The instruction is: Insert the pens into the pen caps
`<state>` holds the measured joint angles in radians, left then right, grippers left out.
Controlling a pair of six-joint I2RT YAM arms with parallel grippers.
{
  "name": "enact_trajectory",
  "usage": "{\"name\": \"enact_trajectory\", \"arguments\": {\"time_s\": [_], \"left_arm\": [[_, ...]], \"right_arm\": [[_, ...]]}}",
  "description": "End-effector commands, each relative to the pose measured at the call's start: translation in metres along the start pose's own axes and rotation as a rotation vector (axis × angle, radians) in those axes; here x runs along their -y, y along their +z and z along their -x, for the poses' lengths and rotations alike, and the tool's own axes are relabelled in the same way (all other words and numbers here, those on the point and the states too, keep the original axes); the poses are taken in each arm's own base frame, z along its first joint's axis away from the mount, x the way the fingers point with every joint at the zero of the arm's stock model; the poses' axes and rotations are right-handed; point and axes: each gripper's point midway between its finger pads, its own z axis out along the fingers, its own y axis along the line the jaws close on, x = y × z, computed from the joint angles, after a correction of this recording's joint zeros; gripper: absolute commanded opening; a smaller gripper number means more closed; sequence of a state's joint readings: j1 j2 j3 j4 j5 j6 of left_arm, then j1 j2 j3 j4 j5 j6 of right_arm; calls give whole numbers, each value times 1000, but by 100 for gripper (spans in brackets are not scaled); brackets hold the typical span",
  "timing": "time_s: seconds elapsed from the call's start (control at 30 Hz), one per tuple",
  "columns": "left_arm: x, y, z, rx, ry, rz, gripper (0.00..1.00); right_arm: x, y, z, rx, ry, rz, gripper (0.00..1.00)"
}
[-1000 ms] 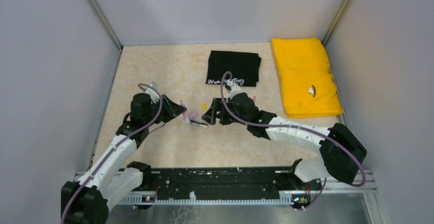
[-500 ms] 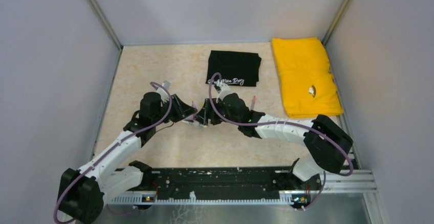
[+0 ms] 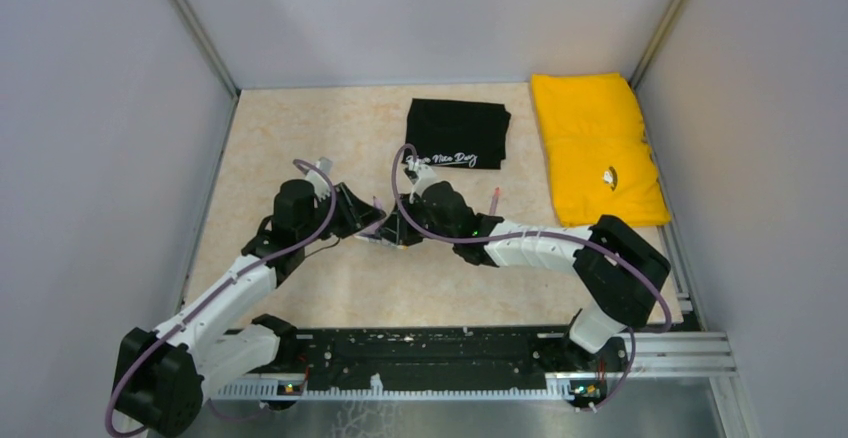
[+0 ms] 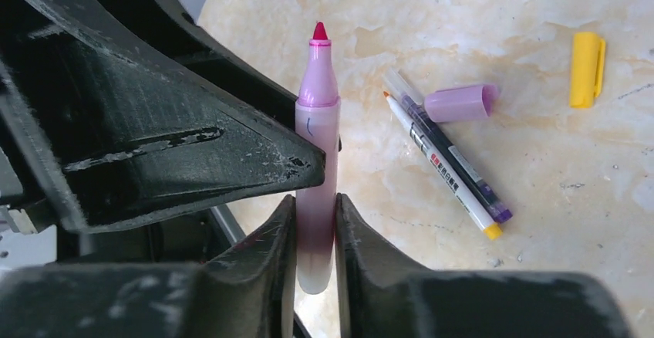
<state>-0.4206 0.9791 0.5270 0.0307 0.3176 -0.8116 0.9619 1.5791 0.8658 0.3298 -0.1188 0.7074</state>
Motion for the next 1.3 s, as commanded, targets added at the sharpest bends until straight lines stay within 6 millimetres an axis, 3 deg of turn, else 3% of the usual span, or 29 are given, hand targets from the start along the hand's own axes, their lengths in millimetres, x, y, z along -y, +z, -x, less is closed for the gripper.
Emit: {"name": "enact_trajectory", "arguments": {"time_s": [0.0, 0.07, 0.17, 0.3, 0.4, 0.53, 0.73, 0.9, 1.0, 1.27], "left_arm": [[25, -5, 10, 28, 23, -88, 43], [32, -9, 16, 51, 50, -115, 59], [52, -22, 30, 106, 128, -170, 77], [80, -46, 51, 215, 249, -237, 91], [106, -67, 59, 268, 345, -332, 95], [150, -97, 56, 291, 463, -538, 93], [189, -117, 56, 274, 509, -702, 80], [207, -123, 45, 198, 558, -833, 73], [213, -125, 43, 177, 561, -879, 63], [214, -125, 37, 150, 546, -924, 50]], "right_arm": [[-25, 0, 26, 74, -38, 65, 10], [-28, -5, 29, 83, -41, 71, 0], [-27, -17, 39, 119, -38, 46, 0], [-28, -42, 59, 189, -21, 75, 0], [-39, -68, 80, 269, -15, 173, 0], [-69, -109, 106, 389, -53, 342, 0], [-117, -149, 120, 443, -167, 536, 0], [-144, -164, 120, 426, -210, 667, 0], [-155, -168, 118, 405, -226, 729, 0], [-160, -166, 118, 389, -226, 760, 0]]}}
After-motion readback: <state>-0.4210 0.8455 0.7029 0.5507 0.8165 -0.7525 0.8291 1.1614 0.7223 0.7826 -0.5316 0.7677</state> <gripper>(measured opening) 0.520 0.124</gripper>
